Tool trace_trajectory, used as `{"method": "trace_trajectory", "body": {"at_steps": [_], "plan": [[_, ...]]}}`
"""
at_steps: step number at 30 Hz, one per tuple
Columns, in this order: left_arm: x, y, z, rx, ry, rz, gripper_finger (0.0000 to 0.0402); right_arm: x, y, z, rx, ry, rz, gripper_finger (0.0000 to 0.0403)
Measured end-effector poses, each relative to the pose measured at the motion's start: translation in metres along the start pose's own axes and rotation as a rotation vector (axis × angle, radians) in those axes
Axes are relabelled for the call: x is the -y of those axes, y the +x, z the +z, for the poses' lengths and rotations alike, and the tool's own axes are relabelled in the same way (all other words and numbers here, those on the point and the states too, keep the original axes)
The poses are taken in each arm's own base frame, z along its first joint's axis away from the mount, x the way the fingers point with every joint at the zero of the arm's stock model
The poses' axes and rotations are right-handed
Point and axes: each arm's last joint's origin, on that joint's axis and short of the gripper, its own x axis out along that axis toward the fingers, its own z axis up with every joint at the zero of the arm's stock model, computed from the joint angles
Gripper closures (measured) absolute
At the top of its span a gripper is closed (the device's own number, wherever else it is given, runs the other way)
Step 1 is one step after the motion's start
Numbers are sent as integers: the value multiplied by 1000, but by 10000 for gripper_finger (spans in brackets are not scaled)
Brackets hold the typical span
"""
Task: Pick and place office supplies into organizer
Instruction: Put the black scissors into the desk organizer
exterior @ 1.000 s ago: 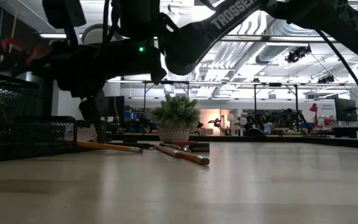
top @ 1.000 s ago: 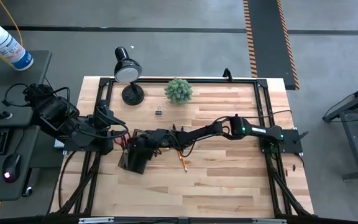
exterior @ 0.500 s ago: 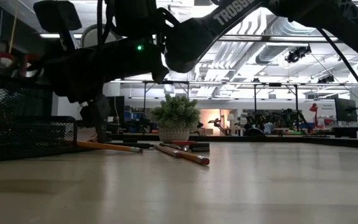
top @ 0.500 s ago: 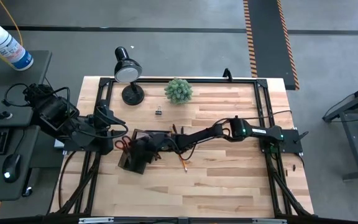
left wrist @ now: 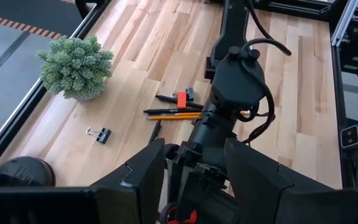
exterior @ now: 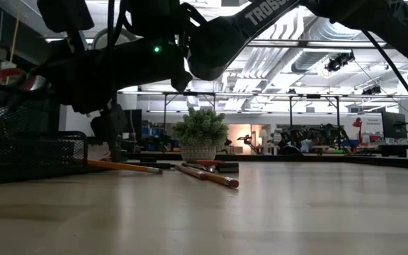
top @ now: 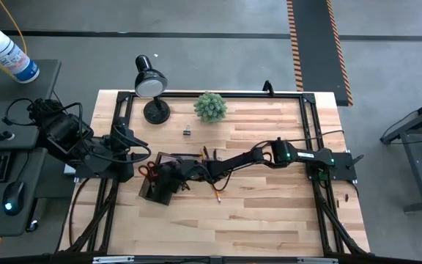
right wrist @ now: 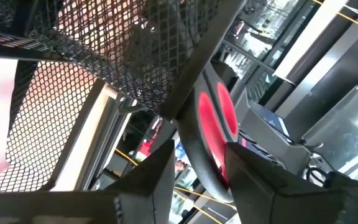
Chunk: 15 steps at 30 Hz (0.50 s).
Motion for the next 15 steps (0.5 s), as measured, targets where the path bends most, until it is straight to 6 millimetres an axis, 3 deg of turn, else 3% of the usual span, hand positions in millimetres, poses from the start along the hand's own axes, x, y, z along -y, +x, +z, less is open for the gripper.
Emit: {"method": "trace_trajectory", "body": {"at_steps": [15], "plan": [[0, 0, 0, 5, 0, 6, 247, 4, -2, 5, 14, 33, -21, 207]]}}
